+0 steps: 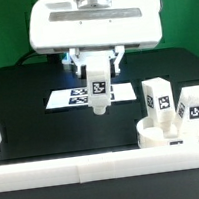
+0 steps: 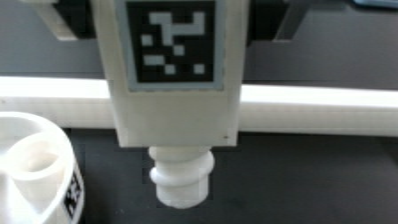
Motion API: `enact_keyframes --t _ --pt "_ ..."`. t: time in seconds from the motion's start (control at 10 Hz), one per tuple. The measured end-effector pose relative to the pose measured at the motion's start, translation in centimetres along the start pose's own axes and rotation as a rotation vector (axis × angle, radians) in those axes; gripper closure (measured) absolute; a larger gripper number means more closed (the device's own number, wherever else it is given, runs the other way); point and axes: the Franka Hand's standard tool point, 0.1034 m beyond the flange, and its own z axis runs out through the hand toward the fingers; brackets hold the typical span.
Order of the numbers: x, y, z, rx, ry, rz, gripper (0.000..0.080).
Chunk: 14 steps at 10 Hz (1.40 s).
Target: Assemble stool
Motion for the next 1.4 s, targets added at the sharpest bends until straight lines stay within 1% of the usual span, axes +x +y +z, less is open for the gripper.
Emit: enact_keyframes --t 0.2,0.3,0.4,0.5,0.7,0.8,0.9,1.0,1.1,1.2,1.3,1.4 --pt "0.0 -0.3 0.0 0.002 0.0 -0.004 0.0463" --pt "0.4 -1.9 0.2 0.018 0.008 -0.008 0.0463" --pt "1.3 -4.2 0.4 0.036 0.023 -0.041 0.0463" --pt "1.8 -5.5 0.8 0.044 0.032 -0.061 0.0463" --pt "1.8 -5.1 0.9 0.031 0.073 -0.069 0.0463" --pt "1.7 -5.2 1.0 0.032 0.069 -0.07 0.0463" --pt "2.2 -4.7 0.7 0.013 0.163 -0.076 0.0463" --pt "0.6 -4.6 1.4 0.014 0.125 -0.073 0.0463" --pt "0.3 -5.6 1.7 0.034 0.073 -0.061 0.0463" --pt "1.6 -7.0 1.6 0.051 0.109 -0.057 0.0463" --pt "1.2 -7.5 2.2 0.044 0.129 -0.103 0.0463" --pt "0.9 -7.7 2.6 0.047 0.093 -0.104 0.0462"
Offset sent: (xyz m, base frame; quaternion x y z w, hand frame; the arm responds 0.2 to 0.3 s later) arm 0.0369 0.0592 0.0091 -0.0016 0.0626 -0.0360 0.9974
